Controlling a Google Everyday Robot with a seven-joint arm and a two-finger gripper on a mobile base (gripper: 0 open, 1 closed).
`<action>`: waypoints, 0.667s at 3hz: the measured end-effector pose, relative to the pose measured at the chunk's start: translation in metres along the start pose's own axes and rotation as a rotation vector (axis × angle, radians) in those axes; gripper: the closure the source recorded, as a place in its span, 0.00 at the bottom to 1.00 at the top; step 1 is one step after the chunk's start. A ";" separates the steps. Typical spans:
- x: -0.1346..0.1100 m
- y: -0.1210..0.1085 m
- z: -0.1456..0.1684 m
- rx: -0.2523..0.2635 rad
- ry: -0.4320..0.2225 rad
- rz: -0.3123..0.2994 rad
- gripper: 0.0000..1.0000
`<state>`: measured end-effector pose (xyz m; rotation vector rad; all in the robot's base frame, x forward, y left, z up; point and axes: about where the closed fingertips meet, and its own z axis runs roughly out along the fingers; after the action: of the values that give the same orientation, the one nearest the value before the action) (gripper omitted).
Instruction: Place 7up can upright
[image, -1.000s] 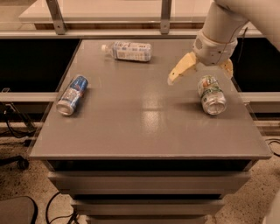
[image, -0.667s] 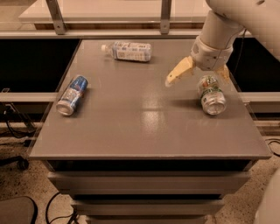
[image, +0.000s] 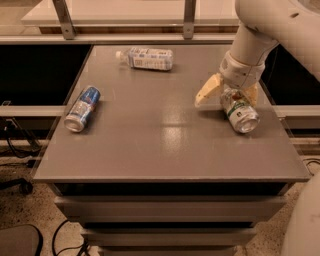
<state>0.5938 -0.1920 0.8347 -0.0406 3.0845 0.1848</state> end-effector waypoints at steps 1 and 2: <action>-0.001 -0.003 0.005 -0.006 0.007 0.009 0.41; -0.004 -0.003 0.000 -0.010 -0.005 -0.004 0.65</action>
Offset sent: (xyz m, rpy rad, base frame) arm 0.0016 -0.0065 0.0084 0.0103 -0.0125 0.0160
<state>0.5975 -0.1952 0.8341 -0.0464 3.0779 0.1996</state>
